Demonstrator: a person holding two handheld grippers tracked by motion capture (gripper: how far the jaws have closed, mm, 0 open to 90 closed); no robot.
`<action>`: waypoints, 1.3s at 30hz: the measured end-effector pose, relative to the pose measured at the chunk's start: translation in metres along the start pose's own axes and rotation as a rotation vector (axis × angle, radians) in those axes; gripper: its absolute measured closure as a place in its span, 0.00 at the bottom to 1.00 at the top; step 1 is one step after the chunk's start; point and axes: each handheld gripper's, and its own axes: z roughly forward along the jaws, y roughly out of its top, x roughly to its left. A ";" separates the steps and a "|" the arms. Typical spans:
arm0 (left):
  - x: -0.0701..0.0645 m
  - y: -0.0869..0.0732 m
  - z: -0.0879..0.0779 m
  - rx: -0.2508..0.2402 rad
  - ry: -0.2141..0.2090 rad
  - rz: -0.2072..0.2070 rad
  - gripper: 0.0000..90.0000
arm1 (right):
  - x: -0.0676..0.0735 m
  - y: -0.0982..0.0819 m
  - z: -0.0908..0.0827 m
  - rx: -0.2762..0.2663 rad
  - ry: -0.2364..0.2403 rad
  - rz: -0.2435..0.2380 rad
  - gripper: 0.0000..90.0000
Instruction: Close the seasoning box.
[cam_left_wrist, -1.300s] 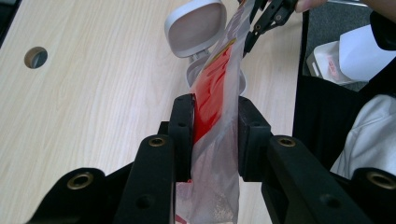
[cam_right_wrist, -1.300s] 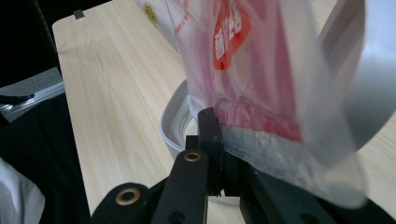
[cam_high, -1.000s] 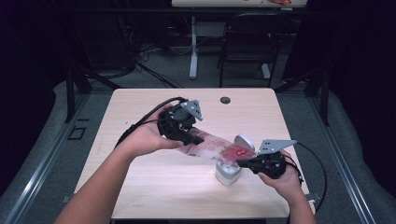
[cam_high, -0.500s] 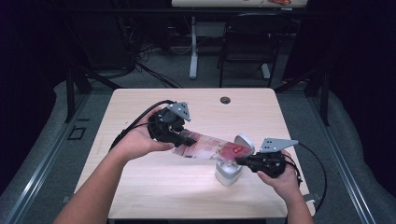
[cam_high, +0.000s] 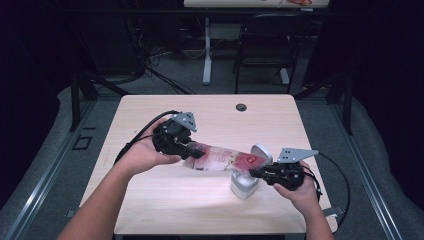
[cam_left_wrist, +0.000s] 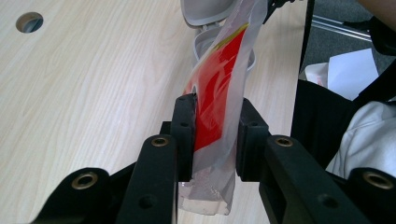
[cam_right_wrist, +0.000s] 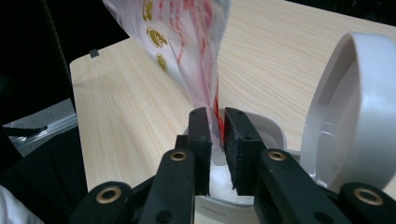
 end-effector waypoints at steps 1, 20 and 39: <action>0.000 -0.001 0.000 -0.001 0.000 0.000 0.82 | 0.000 0.000 0.000 0.001 -0.001 -0.001 0.89; 0.006 -0.019 0.002 -0.017 -0.009 -0.025 0.82 | 0.001 -0.002 0.006 -0.015 -0.004 0.004 0.95; 0.008 -0.031 0.003 -0.011 -0.001 -0.040 0.80 | 0.009 0.005 0.005 0.010 -0.003 -0.035 1.00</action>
